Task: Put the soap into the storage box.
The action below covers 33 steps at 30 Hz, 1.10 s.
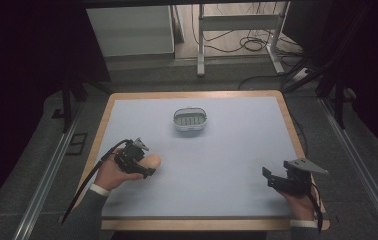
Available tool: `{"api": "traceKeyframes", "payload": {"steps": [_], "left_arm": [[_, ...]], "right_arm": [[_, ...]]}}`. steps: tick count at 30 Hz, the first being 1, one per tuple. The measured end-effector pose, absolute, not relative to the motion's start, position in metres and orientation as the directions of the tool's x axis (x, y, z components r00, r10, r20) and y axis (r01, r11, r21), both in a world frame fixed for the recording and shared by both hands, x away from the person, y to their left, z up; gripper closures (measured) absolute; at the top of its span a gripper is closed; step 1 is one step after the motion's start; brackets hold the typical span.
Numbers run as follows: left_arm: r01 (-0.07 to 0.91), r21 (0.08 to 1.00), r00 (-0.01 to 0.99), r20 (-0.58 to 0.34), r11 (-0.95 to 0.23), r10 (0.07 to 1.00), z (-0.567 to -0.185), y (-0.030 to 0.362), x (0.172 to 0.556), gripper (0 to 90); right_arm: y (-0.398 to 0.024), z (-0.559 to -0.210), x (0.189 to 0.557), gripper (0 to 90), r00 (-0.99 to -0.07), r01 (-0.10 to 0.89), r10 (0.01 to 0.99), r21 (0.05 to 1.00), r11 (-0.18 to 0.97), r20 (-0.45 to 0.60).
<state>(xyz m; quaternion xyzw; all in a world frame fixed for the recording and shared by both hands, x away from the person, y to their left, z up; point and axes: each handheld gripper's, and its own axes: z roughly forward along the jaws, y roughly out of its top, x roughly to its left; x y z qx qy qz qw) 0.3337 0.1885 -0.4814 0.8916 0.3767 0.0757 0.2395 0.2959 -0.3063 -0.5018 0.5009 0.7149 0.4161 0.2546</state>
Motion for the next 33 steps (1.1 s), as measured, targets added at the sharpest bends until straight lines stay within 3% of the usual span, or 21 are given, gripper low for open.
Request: {"api": "traceKeyframes", "payload": {"steps": [33], "left_arm": [[0.633,0.472,0.706,-0.028,-0.614,0.707,-0.475,0.184,0.358,32.6]], "right_arm": [[-0.307,-0.503,0.296,14.9,-0.368,0.509,0.928,0.846,0.157,0.049]]}}
